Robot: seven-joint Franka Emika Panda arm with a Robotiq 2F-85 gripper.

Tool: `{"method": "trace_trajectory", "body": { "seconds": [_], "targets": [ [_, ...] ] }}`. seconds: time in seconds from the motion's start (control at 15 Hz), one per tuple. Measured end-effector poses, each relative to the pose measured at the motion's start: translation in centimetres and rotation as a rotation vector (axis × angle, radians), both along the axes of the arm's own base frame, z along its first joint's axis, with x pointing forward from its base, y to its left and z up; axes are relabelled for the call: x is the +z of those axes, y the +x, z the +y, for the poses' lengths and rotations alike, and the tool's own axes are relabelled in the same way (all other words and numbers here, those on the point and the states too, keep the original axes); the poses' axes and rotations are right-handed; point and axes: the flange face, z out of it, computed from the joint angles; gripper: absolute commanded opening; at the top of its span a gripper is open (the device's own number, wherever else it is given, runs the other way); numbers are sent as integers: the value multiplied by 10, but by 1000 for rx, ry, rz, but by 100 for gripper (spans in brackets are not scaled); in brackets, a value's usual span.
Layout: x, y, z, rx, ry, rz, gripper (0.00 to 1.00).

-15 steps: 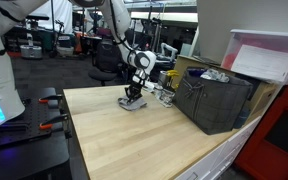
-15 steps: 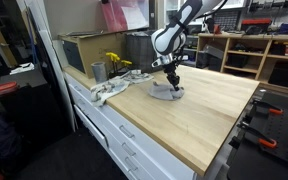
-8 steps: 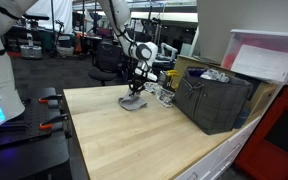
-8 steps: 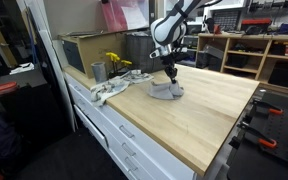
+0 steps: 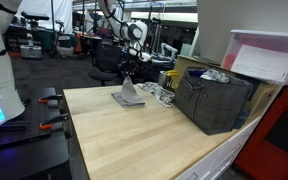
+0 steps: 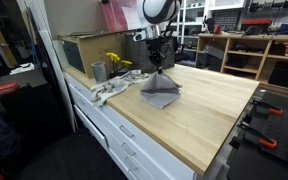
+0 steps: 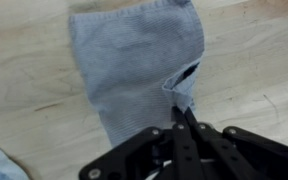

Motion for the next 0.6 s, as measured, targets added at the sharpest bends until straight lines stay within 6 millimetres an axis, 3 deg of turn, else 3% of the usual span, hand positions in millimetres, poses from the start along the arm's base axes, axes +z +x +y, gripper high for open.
{"method": "trace_trajectory", "body": {
  "seconds": [0.27, 0.4, 0.6],
  "targets": [
    [26, -11, 19, 102, -23, -30, 1],
    [35, -11, 13, 133, -57, -47, 1],
    [38, -7, -14, 158, -145, -62, 1]
  ]
}}
